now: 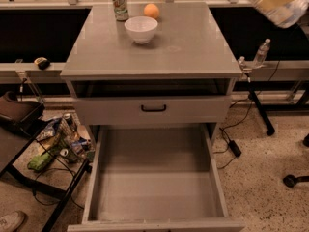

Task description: Place blue plastic bottle into middle drawer

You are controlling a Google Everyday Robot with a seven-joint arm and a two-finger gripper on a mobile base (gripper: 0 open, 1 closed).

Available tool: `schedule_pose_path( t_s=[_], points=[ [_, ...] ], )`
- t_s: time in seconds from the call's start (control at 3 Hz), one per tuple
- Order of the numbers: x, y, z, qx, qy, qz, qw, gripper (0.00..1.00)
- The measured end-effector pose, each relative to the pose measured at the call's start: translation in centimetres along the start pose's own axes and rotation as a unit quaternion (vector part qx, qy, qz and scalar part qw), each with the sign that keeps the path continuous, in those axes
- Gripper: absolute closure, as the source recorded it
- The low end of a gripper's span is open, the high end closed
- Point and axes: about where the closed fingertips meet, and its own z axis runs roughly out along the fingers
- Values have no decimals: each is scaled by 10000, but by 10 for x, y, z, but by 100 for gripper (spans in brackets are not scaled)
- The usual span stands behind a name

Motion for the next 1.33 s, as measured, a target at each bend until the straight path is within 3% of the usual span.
schedule_pose_path(
  t_s=[0.33,0.67,1.0,1.33],
  points=[
    [-49,36,-92,419,-681,-220,9966,100],
    [-80,119,-133,218,-894,-783,9927,100],
    [-52,230,-71,-573,-362,-1126,9913,100],
    [9,323,34,-1646,331,-1133,9793,100]
  ],
)
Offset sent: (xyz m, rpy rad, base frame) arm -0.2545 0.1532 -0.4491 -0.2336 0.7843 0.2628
